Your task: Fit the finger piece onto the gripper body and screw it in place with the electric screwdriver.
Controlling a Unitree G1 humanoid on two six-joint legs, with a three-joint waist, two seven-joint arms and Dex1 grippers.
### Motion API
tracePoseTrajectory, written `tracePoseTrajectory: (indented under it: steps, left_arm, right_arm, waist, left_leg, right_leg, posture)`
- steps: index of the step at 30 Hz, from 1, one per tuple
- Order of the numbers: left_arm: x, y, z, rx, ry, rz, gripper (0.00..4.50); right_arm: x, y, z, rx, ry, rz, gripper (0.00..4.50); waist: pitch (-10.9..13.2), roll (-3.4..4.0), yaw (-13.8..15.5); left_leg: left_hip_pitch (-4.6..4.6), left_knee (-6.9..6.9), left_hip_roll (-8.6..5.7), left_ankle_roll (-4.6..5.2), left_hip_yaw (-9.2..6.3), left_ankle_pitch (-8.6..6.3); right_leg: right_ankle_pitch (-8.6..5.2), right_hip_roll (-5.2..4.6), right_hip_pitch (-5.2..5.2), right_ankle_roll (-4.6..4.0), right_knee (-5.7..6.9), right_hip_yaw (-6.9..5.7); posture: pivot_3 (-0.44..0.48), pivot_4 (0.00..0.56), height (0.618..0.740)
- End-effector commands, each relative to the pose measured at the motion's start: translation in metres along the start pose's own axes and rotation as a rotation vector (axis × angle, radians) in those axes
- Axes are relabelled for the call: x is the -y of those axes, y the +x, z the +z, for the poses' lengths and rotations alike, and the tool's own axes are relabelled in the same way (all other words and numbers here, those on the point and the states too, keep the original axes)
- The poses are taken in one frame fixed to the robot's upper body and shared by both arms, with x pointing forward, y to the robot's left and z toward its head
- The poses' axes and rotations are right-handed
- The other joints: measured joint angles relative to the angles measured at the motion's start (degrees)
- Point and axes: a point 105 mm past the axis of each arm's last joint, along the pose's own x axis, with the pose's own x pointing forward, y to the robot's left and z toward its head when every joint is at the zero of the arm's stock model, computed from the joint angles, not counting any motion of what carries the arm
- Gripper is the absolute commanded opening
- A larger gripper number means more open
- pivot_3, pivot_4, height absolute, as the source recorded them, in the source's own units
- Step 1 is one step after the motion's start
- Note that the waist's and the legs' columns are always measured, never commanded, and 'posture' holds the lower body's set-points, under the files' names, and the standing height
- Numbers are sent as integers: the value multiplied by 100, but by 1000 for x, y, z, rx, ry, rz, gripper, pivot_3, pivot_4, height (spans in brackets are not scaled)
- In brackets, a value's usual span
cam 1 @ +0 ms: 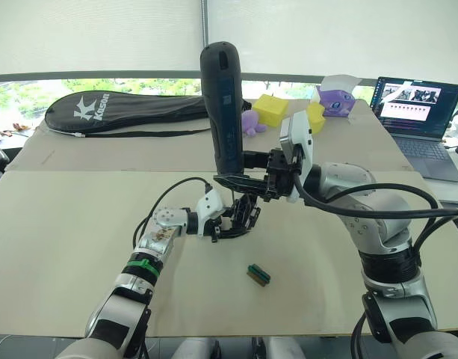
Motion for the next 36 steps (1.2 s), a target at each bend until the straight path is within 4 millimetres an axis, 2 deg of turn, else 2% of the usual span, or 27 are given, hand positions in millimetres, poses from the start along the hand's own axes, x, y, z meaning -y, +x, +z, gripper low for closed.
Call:
tracePoseTrajectory:
  steps: [1,36]
  left_arm:
    - [1,1,8,10,28,-22,2303]
    - [2,1,8,12,24,-18,2303]
  right_arm:
    - [-4,-2,18,64,-73,10,1918]
    - [-5,1,12,49,-80,28,1918]
  waist:
    - [0,0,0]
    - [0,0,0]
  left_leg:
    - [0,0,0,0,0,0]
    - [0,0,0,0,0,0]
  right_leg:
    - [0,0,0,0,0,0]
    - [0,0,0,0,0,0]
  posture:
    - [0,150,740]
    - [0,150,740]
